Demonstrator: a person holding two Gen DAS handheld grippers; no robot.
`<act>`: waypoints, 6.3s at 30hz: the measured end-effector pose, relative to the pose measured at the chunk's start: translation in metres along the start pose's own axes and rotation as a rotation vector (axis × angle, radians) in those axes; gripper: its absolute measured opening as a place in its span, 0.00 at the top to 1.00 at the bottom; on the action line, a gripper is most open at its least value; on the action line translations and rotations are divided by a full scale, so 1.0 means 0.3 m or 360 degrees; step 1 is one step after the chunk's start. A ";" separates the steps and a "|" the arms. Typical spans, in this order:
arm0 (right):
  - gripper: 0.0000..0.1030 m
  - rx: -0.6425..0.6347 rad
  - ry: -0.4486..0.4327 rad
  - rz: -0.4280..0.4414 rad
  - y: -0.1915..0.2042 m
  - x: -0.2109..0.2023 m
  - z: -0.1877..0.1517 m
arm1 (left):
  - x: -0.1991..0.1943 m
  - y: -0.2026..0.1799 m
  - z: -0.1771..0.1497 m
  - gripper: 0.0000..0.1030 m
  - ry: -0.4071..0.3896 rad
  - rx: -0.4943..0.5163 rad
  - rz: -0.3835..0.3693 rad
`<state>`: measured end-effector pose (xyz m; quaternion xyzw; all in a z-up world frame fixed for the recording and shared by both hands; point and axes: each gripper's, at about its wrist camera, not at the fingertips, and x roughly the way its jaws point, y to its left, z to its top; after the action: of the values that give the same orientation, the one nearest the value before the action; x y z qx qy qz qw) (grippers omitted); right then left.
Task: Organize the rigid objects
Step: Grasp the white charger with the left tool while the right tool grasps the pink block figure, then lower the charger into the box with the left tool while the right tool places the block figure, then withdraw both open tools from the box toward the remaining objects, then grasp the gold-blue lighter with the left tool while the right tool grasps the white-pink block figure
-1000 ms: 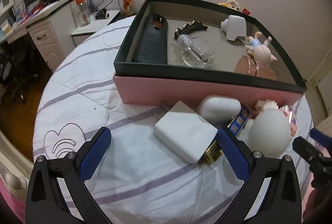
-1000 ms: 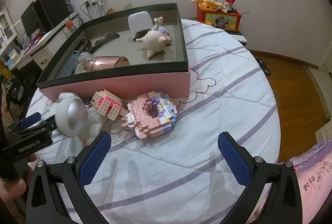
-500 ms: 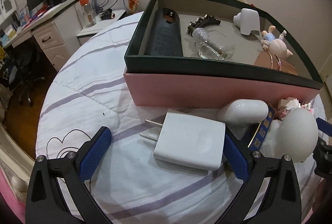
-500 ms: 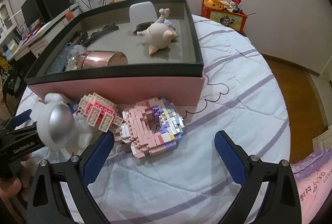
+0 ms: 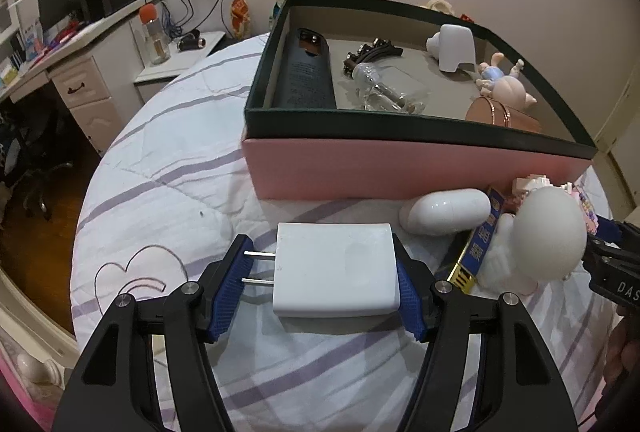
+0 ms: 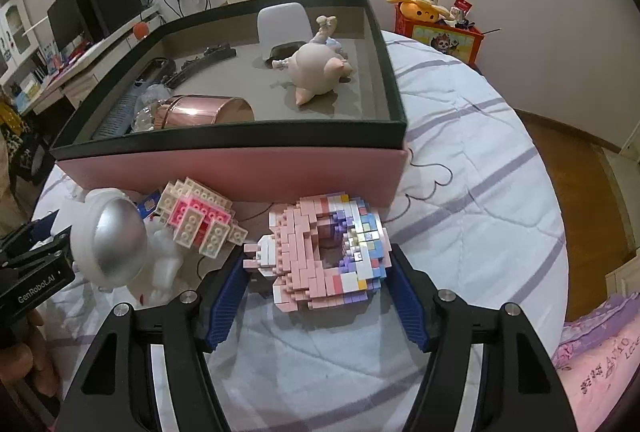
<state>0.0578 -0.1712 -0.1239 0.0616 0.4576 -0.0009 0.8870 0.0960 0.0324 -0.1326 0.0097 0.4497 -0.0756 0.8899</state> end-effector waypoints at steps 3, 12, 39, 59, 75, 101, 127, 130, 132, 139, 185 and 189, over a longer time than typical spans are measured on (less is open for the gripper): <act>0.34 0.0011 -0.0015 0.0008 -0.005 -0.024 -0.009 | -0.017 0.011 -0.010 0.36 -0.0001 -0.0014 -0.0011; 0.34 0.0031 -0.0108 0.0037 -0.011 -0.131 0.003 | -0.106 0.056 -0.007 0.36 -0.0056 -0.0054 -0.0024; 0.34 -0.0076 -0.0257 0.0116 0.070 -0.147 0.314 | -0.156 -0.038 0.322 0.36 -0.0264 0.0050 -0.0106; 0.34 -0.0053 -0.0077 0.0145 0.067 0.057 0.383 | 0.042 -0.082 0.367 0.36 -0.0131 0.0053 -0.0129; 0.33 -0.0036 -0.0018 0.0126 0.058 0.121 0.383 | 0.110 -0.073 0.351 0.33 -0.0041 0.0048 -0.0082; 0.10 0.0011 -0.0328 0.0123 0.073 -0.261 0.233 | -0.298 0.020 0.210 0.00 -0.0319 -0.0049 -0.0086; 0.10 0.0012 -0.0104 0.0183 0.078 -0.310 -0.136 | -0.377 -0.010 -0.115 0.00 -0.0138 -0.0023 -0.0098; 0.10 0.0010 -0.0096 0.0163 0.075 -0.297 -0.134 | -0.370 -0.015 -0.114 0.00 -0.0134 -0.0013 -0.0102; 0.10 0.0019 -0.0090 0.0143 0.066 -0.281 -0.126 | -0.358 -0.021 -0.111 0.00 -0.0130 -0.0004 -0.0095; 0.10 0.0019 -0.0081 0.0112 0.041 -0.240 -0.100 | -0.273 -0.052 -0.096 0.00 -0.0084 0.0064 -0.0089; 0.73 -0.0142 0.0080 0.0252 0.083 0.015 0.019 | -0.003 -0.139 -0.014 0.71 0.0036 0.0171 -0.0425; 0.78 -0.0118 0.0066 0.0282 0.071 -0.010 0.006 | -0.026 -0.122 -0.039 0.77 0.0037 0.0157 -0.0446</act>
<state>0.0588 -0.1504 -0.1183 0.0690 0.4684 0.0957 0.8756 0.0768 -0.0017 -0.1313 -0.0085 0.4525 -0.2211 0.8639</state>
